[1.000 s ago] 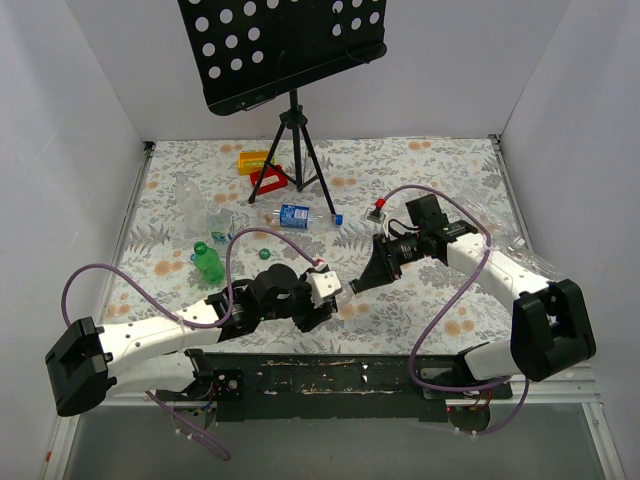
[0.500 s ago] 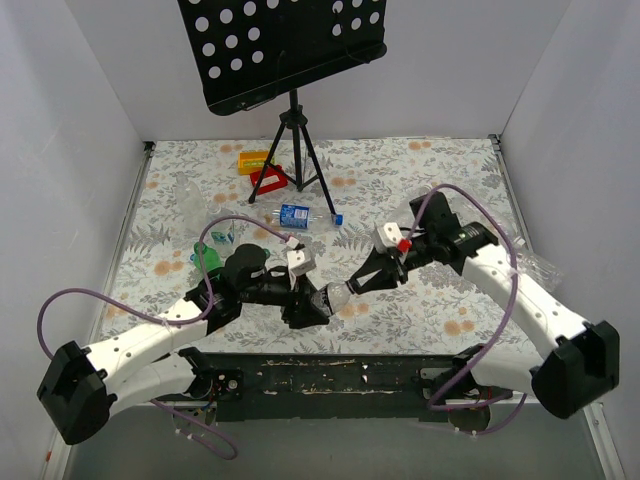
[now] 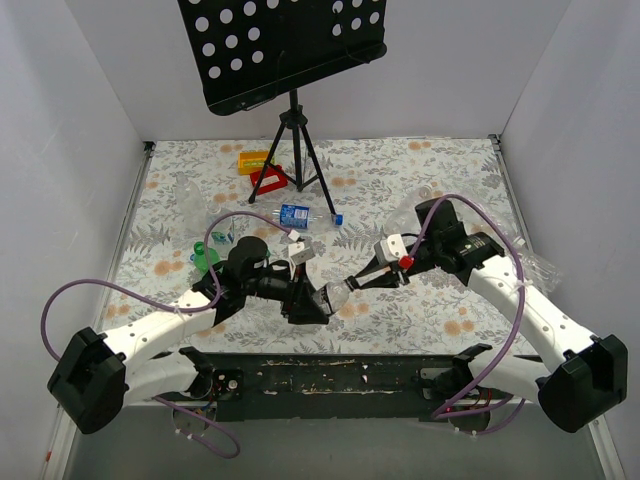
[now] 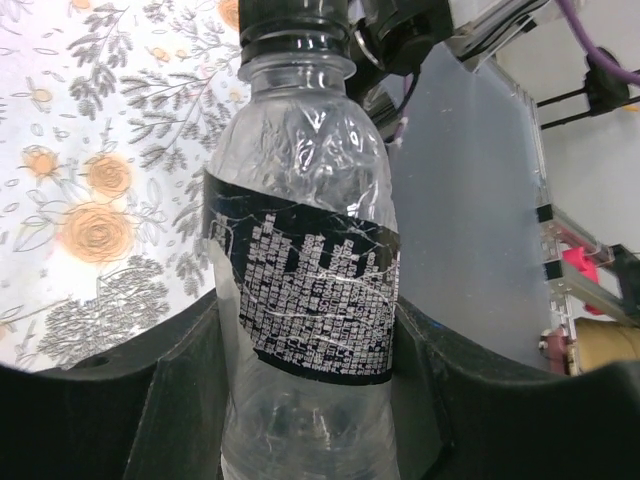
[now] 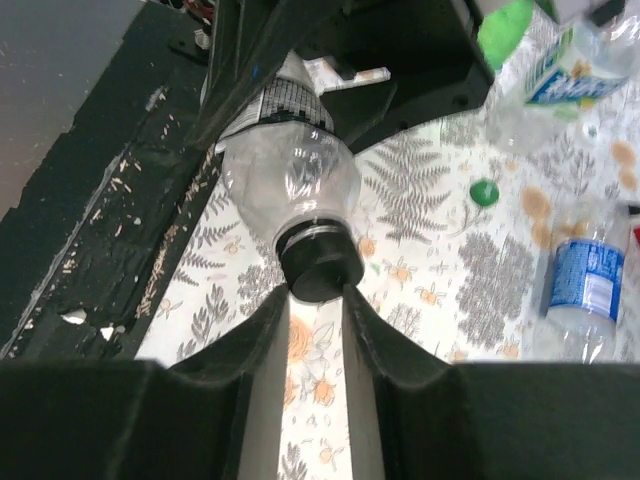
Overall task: Unscrew the bottle caps
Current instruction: Unscrew the bottle cap from the plastic bottle.
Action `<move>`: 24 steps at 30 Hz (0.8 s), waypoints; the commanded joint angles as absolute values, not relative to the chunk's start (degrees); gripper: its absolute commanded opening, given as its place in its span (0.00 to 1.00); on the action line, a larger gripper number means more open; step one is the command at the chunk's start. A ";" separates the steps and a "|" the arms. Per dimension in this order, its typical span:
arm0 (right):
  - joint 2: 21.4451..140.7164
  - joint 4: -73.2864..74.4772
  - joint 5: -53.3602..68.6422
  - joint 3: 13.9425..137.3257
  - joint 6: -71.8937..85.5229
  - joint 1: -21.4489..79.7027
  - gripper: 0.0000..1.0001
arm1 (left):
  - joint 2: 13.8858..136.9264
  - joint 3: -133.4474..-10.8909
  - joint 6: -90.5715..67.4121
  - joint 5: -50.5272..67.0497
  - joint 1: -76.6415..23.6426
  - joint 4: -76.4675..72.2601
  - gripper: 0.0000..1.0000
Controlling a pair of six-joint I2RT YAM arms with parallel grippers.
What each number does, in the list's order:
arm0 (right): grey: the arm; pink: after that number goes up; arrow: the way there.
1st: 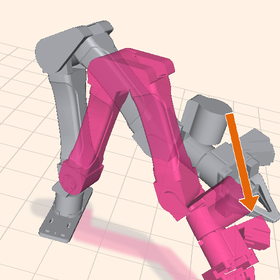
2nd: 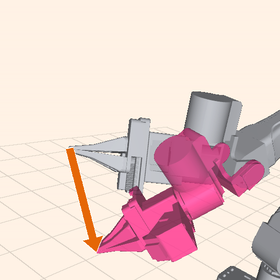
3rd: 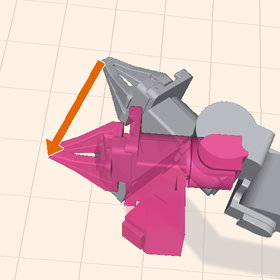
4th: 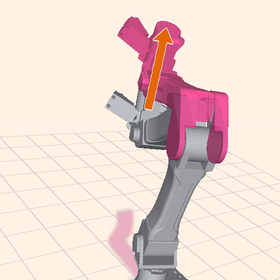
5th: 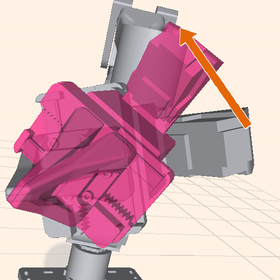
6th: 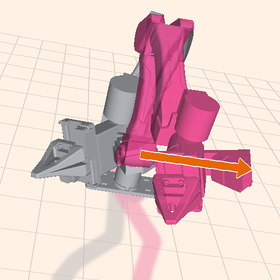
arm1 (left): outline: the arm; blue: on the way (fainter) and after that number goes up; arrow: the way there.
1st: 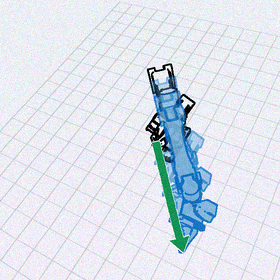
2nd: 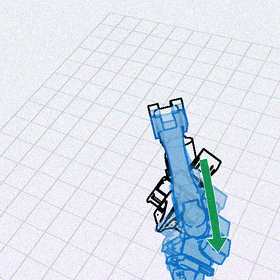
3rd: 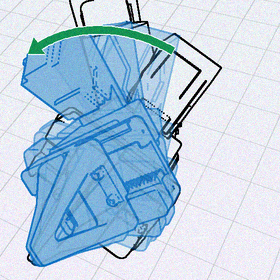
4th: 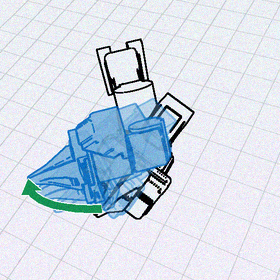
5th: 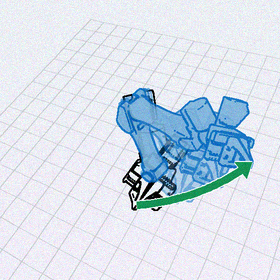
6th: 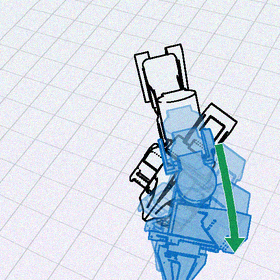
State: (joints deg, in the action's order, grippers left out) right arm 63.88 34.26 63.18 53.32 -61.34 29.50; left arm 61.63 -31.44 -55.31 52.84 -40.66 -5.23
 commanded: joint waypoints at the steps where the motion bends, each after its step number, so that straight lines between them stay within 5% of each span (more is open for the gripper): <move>1: 62.93 33.40 58.18 51.51 -58.45 28.04 0.02 | 60.47 -34.36 -48.53 51.86 -39.99 -0.36 0.07; 5: 63.02 31.82 58.71 51.50 -54.24 27.51 0.13 | 59.42 -35.07 -44.39 49.31 -39.99 4.12 0.07; 11: 63.10 30.59 57.57 52.82 -46.95 27.25 0.63 | 57.92 -35.68 -38.86 44.05 -40.08 9.04 0.07; 24: 66.45 41.92 56.33 59.68 -41.23 26.89 0.76 | 55.37 -36.21 -32.79 25.86 -49.03 13.27 0.07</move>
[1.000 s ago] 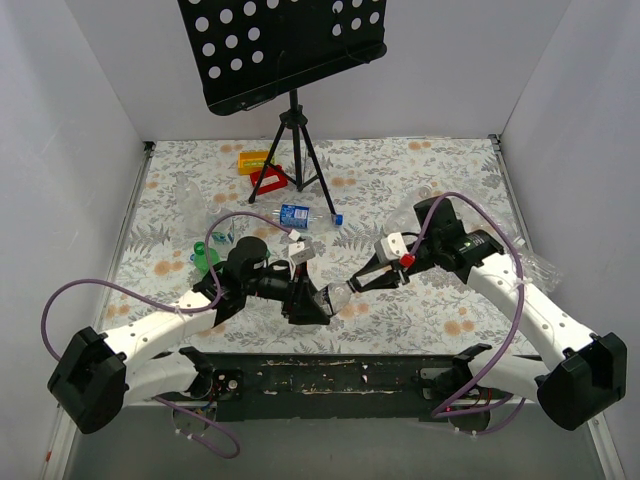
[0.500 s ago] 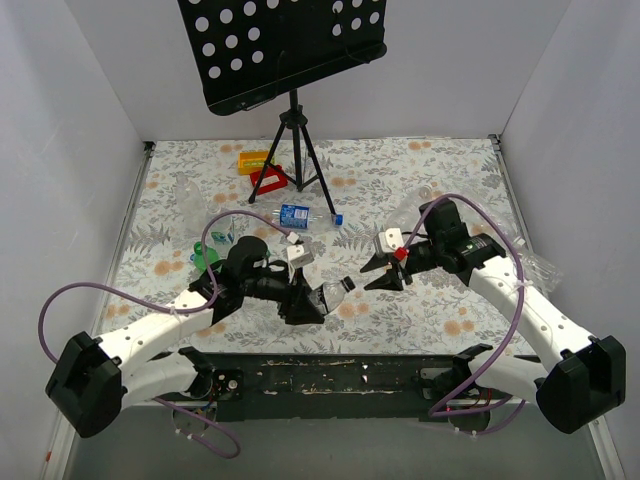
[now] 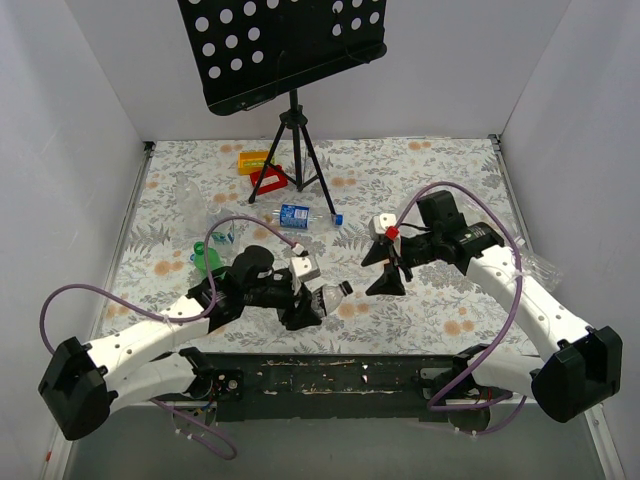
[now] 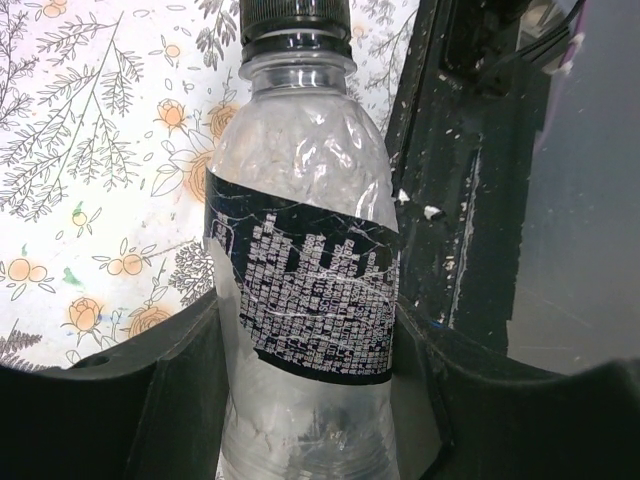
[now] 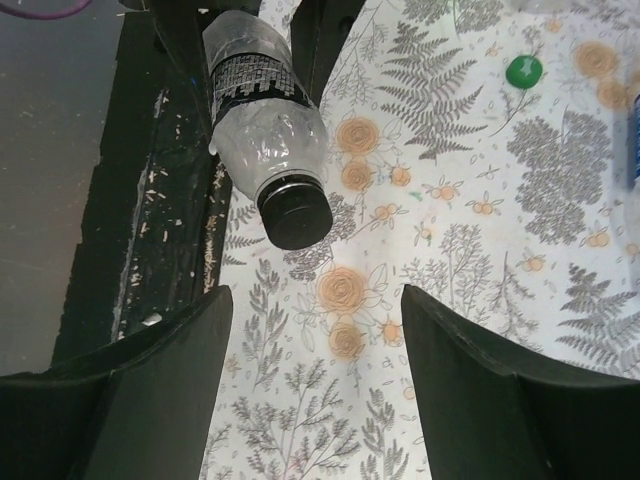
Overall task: Unscrew the bottle caps
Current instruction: Unscrew the bottle cap from the plastic bottle.
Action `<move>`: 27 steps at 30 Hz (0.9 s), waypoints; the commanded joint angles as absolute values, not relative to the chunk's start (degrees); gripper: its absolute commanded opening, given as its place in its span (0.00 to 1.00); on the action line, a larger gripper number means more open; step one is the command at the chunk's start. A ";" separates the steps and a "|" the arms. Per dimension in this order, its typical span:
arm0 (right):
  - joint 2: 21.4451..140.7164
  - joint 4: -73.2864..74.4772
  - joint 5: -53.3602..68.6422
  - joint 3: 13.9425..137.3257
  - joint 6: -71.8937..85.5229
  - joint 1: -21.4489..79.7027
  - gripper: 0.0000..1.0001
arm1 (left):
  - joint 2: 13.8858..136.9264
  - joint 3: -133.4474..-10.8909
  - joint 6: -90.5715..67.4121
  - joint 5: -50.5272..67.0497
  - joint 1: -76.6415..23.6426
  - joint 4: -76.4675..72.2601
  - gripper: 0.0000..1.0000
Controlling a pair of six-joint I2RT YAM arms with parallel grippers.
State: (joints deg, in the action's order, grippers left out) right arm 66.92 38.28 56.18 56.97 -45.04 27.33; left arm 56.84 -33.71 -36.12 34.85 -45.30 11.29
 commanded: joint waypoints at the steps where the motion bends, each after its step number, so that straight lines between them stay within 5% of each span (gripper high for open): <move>1: 66.45 42.62 56.77 60.03 -40.61 26.72 0.76 | 55.37 -36.30 -32.52 24.01 -50.35 13.27 0.07; 14: 70.04 33.75 57.83 58.62 -9.68 22.15 0.73 | 53.70 -34.80 -31.82 12.48 -55.89 10.55 0.07; 27: 76.72 33.31 58.54 56.51 -6.94 26.80 0.68 | 58.36 -36.56 -31.99 9.93 -59.24 8.18 0.07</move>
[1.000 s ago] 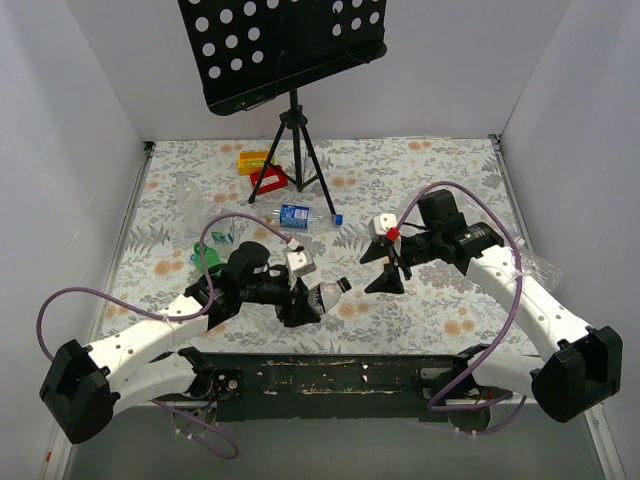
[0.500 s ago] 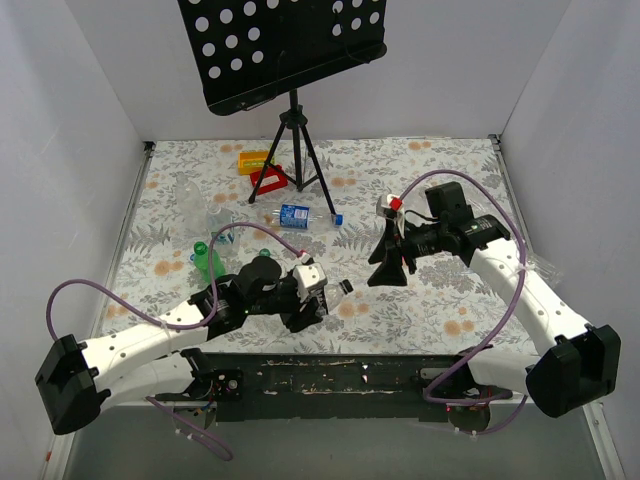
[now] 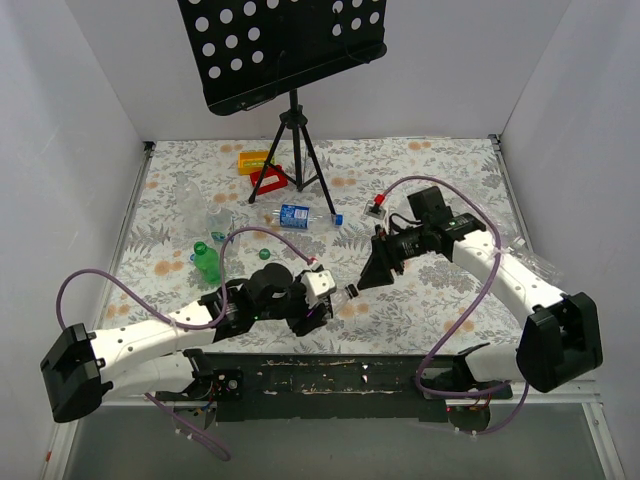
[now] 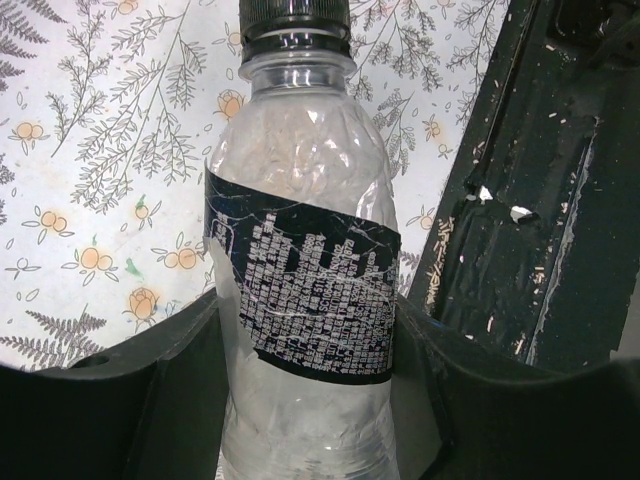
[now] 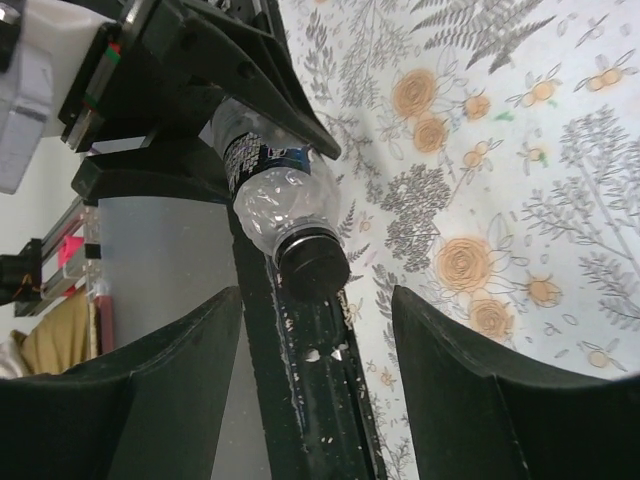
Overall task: Unscrew the bottle caps
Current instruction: Unscrew the bottle cap from the plastic bottle.
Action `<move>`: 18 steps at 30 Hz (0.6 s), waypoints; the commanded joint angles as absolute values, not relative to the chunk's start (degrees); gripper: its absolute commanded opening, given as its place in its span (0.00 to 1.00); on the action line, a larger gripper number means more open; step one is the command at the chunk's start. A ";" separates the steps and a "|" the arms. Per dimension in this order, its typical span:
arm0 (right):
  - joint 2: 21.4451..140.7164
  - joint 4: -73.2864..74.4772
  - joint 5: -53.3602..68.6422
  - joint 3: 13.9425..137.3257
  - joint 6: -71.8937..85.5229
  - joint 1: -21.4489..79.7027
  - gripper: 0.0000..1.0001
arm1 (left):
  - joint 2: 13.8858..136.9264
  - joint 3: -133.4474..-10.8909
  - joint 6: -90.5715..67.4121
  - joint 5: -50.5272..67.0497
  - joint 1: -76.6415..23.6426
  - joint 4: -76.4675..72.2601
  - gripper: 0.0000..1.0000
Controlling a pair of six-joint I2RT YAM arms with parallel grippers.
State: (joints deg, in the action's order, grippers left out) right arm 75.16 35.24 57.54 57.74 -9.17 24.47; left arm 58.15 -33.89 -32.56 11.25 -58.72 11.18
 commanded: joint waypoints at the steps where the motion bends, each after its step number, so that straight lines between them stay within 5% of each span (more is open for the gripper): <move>1: 77.34 33.31 58.45 56.51 -6.94 27.50 0.68 | 58.62 -36.65 -32.08 10.02 -59.33 7.91 0.07; 5: 79.80 33.75 59.15 58.00 -6.94 29.00 0.65 | 59.33 -37.00 -32.17 10.02 -59.68 7.38 0.07; 11: 80.51 35.33 61.70 59.24 -8.70 29.36 0.49 | 59.24 -36.13 -32.17 9.41 -59.77 7.21 0.07; 18: 79.28 35.77 60.65 58.97 -9.93 29.36 0.52 | 57.83 -35.16 -31.64 8.96 -59.77 7.64 0.07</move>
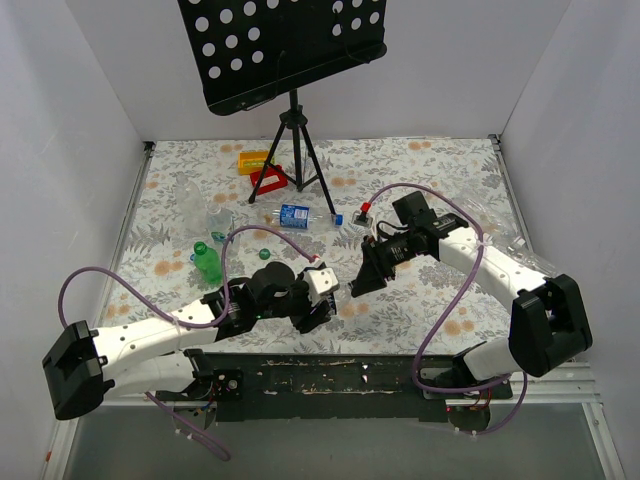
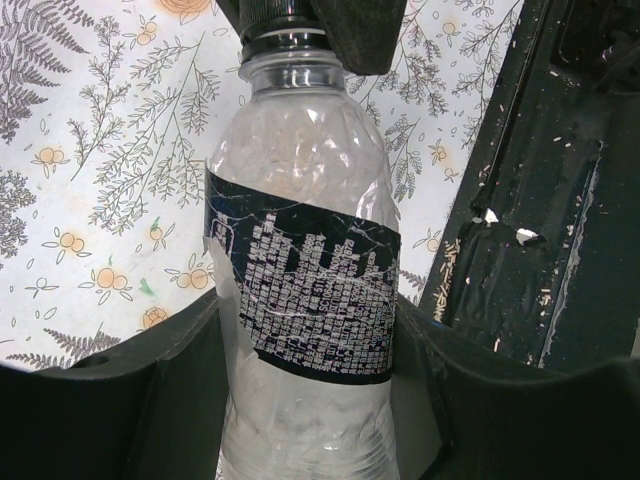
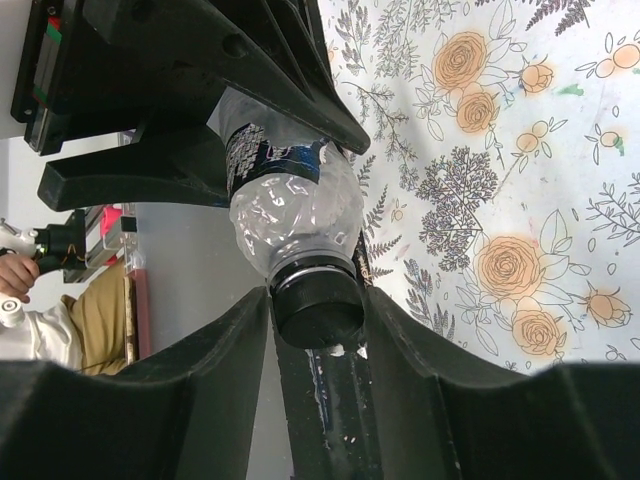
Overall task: Unscrew the bottle caps
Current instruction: Unscrew the bottle cap from the plastic bottle.
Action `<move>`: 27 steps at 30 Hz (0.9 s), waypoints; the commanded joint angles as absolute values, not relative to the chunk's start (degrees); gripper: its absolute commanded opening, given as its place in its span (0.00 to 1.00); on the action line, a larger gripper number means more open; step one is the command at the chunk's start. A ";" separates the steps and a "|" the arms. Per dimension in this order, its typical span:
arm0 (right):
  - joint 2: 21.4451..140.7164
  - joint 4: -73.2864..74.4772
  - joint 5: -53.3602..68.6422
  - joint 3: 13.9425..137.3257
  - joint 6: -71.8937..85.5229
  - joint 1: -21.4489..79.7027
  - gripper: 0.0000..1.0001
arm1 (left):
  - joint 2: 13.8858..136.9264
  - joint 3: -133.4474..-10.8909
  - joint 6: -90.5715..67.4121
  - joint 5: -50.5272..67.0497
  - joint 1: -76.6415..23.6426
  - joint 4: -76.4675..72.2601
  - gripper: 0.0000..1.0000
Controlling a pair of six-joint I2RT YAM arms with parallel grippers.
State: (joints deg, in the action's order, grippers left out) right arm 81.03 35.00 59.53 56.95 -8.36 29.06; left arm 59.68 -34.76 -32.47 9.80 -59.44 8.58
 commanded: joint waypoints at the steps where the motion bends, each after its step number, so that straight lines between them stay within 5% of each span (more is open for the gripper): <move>1: 79.10 35.77 60.64 59.06 -9.84 29.44 0.52 | 57.83 -35.16 -31.73 8.96 -59.77 7.73 0.07; 12: 78.40 35.07 62.23 60.99 -9.58 27.95 0.55 | 57.31 -35.07 -31.90 9.49 -59.77 8.52 0.07; 22: 78.49 37.17 63.80 60.64 -11.77 27.95 0.42 | 56.08 -34.98 -31.90 8.00 -59.77 8.44 0.07; 27: 78.66 39.81 66.61 61.61 -16.25 28.04 0.15 | 55.64 -34.81 -32.60 8.44 -59.77 8.09 0.07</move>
